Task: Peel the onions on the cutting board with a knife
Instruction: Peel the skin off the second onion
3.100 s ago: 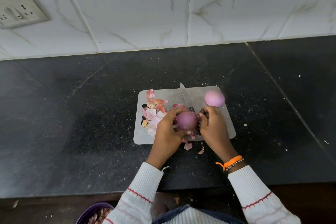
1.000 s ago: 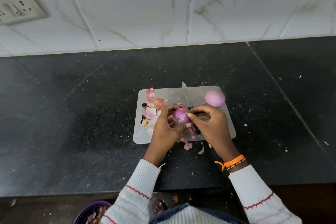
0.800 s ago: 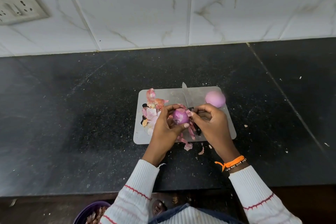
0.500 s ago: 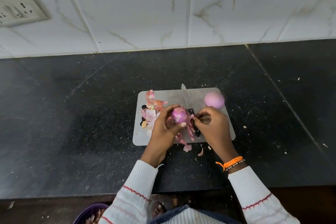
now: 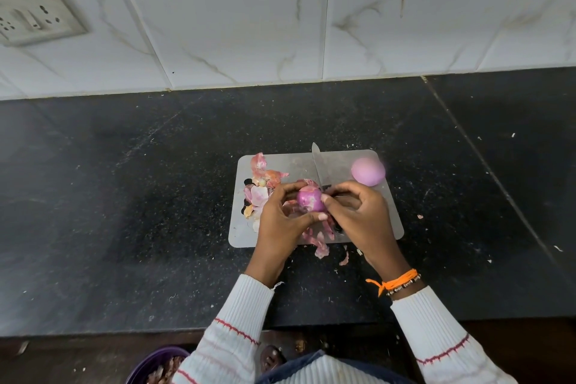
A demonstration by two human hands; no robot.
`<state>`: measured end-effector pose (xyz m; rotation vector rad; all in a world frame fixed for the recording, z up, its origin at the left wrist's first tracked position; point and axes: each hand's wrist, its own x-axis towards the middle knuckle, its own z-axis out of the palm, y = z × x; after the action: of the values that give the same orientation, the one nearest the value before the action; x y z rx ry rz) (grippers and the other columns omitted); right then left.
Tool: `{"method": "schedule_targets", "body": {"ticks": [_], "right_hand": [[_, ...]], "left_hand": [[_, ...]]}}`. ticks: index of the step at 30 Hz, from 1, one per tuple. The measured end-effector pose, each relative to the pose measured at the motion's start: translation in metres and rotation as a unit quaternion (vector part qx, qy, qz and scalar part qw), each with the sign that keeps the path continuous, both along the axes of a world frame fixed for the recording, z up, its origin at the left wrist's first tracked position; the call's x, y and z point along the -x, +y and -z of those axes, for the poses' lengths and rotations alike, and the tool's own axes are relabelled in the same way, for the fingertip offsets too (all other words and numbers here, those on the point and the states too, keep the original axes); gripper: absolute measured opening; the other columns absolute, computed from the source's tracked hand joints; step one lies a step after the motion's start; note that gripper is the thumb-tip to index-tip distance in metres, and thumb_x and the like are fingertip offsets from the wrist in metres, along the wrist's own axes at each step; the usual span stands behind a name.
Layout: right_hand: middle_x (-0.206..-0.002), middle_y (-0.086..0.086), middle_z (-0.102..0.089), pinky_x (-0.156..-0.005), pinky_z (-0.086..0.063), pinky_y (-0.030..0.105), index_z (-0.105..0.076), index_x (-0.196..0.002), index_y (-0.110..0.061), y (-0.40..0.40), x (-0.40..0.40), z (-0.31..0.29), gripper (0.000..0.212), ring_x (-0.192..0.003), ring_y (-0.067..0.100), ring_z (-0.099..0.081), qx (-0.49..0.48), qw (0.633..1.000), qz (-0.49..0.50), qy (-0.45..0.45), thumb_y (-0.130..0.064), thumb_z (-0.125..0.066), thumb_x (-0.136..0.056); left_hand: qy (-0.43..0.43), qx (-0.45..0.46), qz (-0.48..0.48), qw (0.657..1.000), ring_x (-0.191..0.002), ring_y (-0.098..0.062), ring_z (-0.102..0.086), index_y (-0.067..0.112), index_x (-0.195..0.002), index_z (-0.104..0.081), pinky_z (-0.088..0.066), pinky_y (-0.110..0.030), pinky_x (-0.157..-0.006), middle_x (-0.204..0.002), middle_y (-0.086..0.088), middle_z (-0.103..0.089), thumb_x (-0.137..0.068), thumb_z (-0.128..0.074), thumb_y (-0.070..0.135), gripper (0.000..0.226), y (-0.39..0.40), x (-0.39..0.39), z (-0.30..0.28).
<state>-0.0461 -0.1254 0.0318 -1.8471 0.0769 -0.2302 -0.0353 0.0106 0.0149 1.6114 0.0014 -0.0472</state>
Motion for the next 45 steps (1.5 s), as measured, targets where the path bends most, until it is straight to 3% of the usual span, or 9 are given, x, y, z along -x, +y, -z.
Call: {"method": "schedule_targets", "body": {"ticks": [6,10,16,22,29,33,39,45], "right_hand": [[-0.076,-0.012,-0.067,-0.064,-0.052,0.011,-0.067,-0.083,-0.017,0.002,0.002,0.001,0.011,-0.073,0.000,-0.065,0.033,0.999,0.014,-0.016,-0.010,-0.071,-0.076],[-0.076,-0.006,-0.067,-0.067,-0.055,0.017,-0.070,-0.086,-0.011,-0.001,0.002,0.004,0.014,-0.073,0.006,-0.067,0.069,0.996,0.031,-0.036,-0.004,-0.068,-0.075],[-0.078,-0.008,-0.068,-0.065,-0.054,0.016,-0.068,-0.084,-0.017,-0.003,0.004,0.003,0.011,-0.073,0.003,-0.067,0.003,1.000,0.009,-0.013,-0.007,-0.068,-0.080],[-0.076,-0.007,-0.069,-0.064,-0.055,0.016,-0.068,-0.083,-0.014,-0.002,0.006,0.004,0.011,-0.070,0.003,-0.067,0.025,0.999,0.010,-0.017,-0.007,-0.071,-0.075],[-0.076,-0.004,-0.067,-0.065,-0.054,0.015,-0.069,-0.086,-0.011,-0.007,0.009,0.006,0.011,-0.072,0.007,-0.066,0.039,0.999,0.018,-0.028,-0.004,-0.068,-0.078],[-0.078,-0.005,-0.069,-0.064,-0.054,0.016,-0.068,-0.085,-0.013,-0.004,0.011,0.003,0.009,-0.074,0.003,-0.067,0.012,1.000,-0.006,-0.018,-0.010,-0.072,-0.077],[-0.075,-0.008,-0.067,-0.064,-0.055,0.016,-0.068,-0.083,-0.013,-0.003,0.011,0.005,0.012,-0.072,0.004,-0.067,0.037,0.999,-0.003,-0.033,-0.005,-0.072,-0.074],[-0.076,-0.003,-0.067,-0.066,-0.053,0.014,-0.068,-0.083,-0.010,-0.006,0.011,0.008,0.012,-0.072,0.006,-0.066,0.044,0.998,0.003,-0.041,-0.001,-0.068,-0.076]], "left_hand": [[0.009,-0.008,0.002,1.000,-0.101,-0.015,-0.063,0.017,-0.111,-0.058,-0.053,-0.034,-0.090,-0.108,-0.001,-0.065,-0.062,-0.082,0.007,0.056,-0.002,0.003,-0.001],[0.029,0.016,0.004,0.999,-0.099,-0.020,-0.064,0.015,-0.109,-0.058,-0.055,-0.035,-0.086,-0.107,-0.006,-0.065,-0.060,-0.083,0.007,0.056,-0.004,0.005,-0.003],[0.023,0.011,-0.002,1.000,-0.098,-0.018,-0.064,0.011,-0.112,-0.058,-0.055,-0.027,-0.082,-0.107,-0.005,-0.065,-0.061,-0.083,0.008,0.057,-0.004,0.007,-0.006],[0.017,-0.007,-0.004,1.000,-0.097,-0.017,-0.064,0.015,-0.109,-0.059,-0.054,-0.022,-0.079,-0.104,-0.001,-0.066,-0.062,-0.082,0.008,0.053,-0.005,0.011,-0.007],[0.026,-0.008,0.003,1.000,-0.099,-0.019,-0.063,0.020,-0.106,-0.060,-0.055,-0.034,-0.086,-0.104,-0.001,-0.066,-0.057,-0.084,0.014,0.055,-0.006,0.015,-0.009],[0.020,-0.015,-0.013,1.000,-0.097,-0.017,-0.064,0.015,-0.109,-0.059,-0.055,-0.023,-0.078,-0.105,-0.002,-0.065,-0.060,-0.084,0.010,0.055,-0.004,0.015,-0.009],[0.021,-0.016,-0.007,1.000,-0.082,0.000,-0.064,0.013,-0.108,-0.059,-0.050,-0.012,-0.068,-0.100,0.001,-0.066,-0.062,-0.083,0.004,0.053,-0.003,0.018,-0.012],[0.015,-0.011,-0.004,1.000,-0.091,-0.011,-0.064,0.010,-0.110,-0.060,-0.051,-0.012,-0.066,-0.102,-0.001,-0.065,-0.060,-0.084,0.005,0.056,-0.004,0.020,-0.014]]}}
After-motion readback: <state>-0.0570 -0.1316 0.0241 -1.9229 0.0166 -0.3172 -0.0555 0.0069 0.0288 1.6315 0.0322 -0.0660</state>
